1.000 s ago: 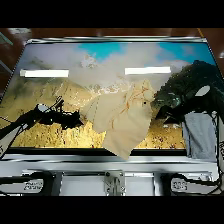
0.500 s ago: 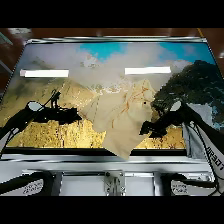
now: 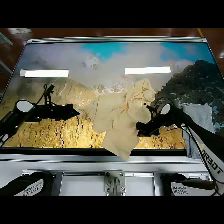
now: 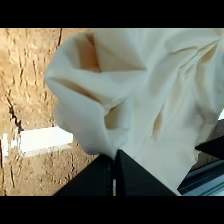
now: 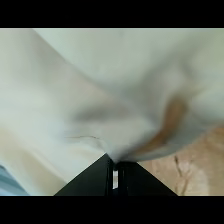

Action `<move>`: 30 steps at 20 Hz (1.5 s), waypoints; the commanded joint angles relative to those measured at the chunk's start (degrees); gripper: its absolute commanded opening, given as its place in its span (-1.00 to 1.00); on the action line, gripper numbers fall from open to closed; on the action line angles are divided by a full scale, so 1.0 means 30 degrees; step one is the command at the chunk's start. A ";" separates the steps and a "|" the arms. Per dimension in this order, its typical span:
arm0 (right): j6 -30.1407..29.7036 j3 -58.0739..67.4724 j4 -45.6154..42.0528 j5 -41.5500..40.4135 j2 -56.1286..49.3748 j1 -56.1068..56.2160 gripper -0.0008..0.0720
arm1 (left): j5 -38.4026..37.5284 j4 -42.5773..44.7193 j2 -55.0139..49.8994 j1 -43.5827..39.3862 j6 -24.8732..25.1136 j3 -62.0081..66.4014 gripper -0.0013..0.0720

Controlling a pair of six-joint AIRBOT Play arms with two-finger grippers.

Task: Fold the shirts.

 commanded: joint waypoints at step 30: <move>0.1464 1.9329 -0.3963 0.2441 1.5555 -0.4728 -0.81 | -0.1596 0.9712 1.2590 0.3592 -0.4532 1.7609 -0.87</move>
